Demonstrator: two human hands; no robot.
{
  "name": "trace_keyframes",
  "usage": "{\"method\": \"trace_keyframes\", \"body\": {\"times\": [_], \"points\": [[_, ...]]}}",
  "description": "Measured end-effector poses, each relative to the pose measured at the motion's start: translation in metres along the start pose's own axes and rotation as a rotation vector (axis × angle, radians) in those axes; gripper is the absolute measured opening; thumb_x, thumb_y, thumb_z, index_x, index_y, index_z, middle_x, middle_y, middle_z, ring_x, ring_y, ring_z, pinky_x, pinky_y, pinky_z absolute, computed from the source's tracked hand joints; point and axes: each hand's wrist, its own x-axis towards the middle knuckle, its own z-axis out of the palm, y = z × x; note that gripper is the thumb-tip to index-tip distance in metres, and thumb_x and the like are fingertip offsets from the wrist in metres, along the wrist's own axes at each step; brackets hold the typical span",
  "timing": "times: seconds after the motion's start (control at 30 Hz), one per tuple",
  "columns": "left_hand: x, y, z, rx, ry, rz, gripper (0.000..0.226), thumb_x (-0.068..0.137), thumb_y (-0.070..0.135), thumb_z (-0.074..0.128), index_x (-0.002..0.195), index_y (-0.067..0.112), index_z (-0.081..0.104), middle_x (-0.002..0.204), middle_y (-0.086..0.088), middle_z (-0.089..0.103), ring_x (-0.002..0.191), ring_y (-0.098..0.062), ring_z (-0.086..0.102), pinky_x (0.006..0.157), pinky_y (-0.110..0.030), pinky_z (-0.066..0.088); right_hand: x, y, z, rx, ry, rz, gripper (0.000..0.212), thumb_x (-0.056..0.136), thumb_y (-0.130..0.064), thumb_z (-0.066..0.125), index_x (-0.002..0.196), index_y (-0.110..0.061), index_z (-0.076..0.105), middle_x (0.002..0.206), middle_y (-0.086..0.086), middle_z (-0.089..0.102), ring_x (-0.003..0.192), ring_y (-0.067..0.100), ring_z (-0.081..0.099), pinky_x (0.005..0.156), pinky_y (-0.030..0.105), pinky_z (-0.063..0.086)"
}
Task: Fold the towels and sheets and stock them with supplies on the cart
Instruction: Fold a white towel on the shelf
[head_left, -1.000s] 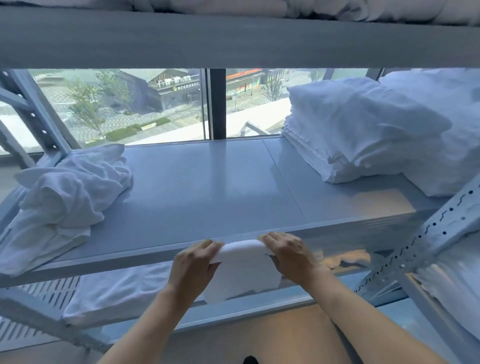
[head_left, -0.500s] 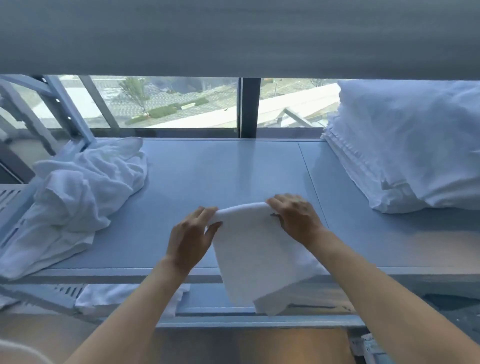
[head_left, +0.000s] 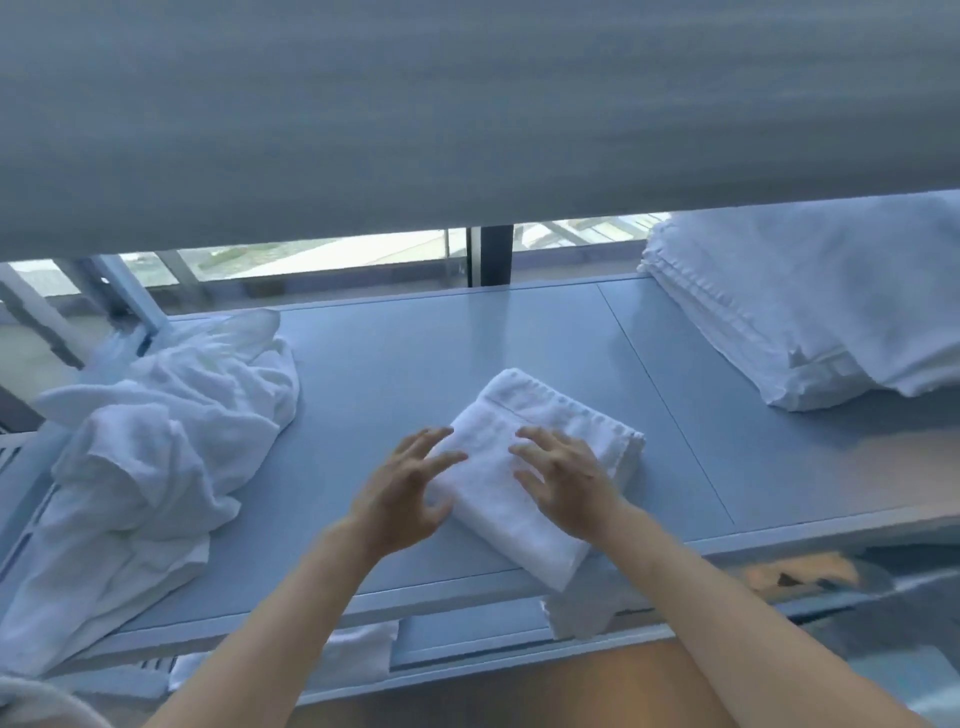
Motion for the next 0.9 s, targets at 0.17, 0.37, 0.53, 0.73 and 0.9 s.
{"method": "trace_keyframes", "body": {"times": [0.17, 0.37, 0.53, 0.73, 0.9], "points": [[0.000, -0.008, 0.017, -0.048, -0.188, 0.040, 0.059, 0.086, 0.039, 0.074, 0.142, 0.036, 0.059, 0.162, 0.007, 0.037, 0.151, -0.021, 0.031, 0.117, -0.037, 0.039, -0.031, -0.029, 0.026, -0.093, -0.094, 0.062, 0.071, 0.093, -0.065, 0.047, 0.151, -0.023, 0.047, 0.163, 0.002, 0.036, 0.150, 0.024, 0.031, 0.119, 0.049, 0.024], [-0.016, 0.033, 0.043, 0.050, -0.111, 0.006, 0.054, 0.092, 0.031, 0.072, 0.144, 0.021, 0.059, 0.156, -0.014, 0.046, 0.137, -0.041, 0.044, 0.105, -0.045, 0.050, -0.067, -0.011, 0.042, -0.229, -0.125, 0.097, 0.072, 0.101, -0.057, 0.034, 0.165, -0.030, 0.014, 0.173, -0.001, 0.009, 0.159, 0.024, 0.009, 0.125, 0.055, 0.008], [-0.025, 0.066, 0.060, 0.091, -0.032, 0.150, 0.048, 0.096, 0.047, 0.062, 0.141, 0.031, 0.059, 0.136, -0.006, 0.058, 0.104, -0.032, 0.053, 0.082, -0.040, 0.057, -0.107, 0.044, 0.019, -0.268, -0.157, 0.186, 0.079, 0.099, -0.045, 0.038, 0.163, -0.039, -0.007, 0.172, -0.012, -0.011, 0.158, 0.014, -0.012, 0.127, 0.051, 0.001], [0.002, 0.077, 0.060, -0.059, -0.033, 0.219, 0.040, 0.101, 0.055, 0.042, 0.119, 0.037, 0.073, 0.121, 0.003, 0.057, 0.117, -0.026, 0.051, 0.094, -0.040, 0.048, -0.130, 0.073, -0.018, -0.187, -0.182, 0.316, 0.078, 0.097, -0.030, 0.038, 0.163, -0.042, -0.003, 0.171, -0.017, -0.012, 0.157, 0.009, -0.013, 0.127, 0.056, 0.004], [0.026, 0.073, 0.077, -0.073, -0.103, 0.147, 0.055, 0.097, 0.050, 0.045, 0.148, 0.033, 0.053, 0.164, -0.003, 0.032, 0.155, -0.031, 0.020, 0.124, -0.049, 0.023, -0.111, 0.067, -0.031, -0.068, -0.120, 0.258, 0.075, 0.089, -0.038, 0.039, 0.162, -0.033, 0.022, 0.173, -0.009, 0.005, 0.159, 0.011, 0.000, 0.128, 0.050, 0.004]]}}
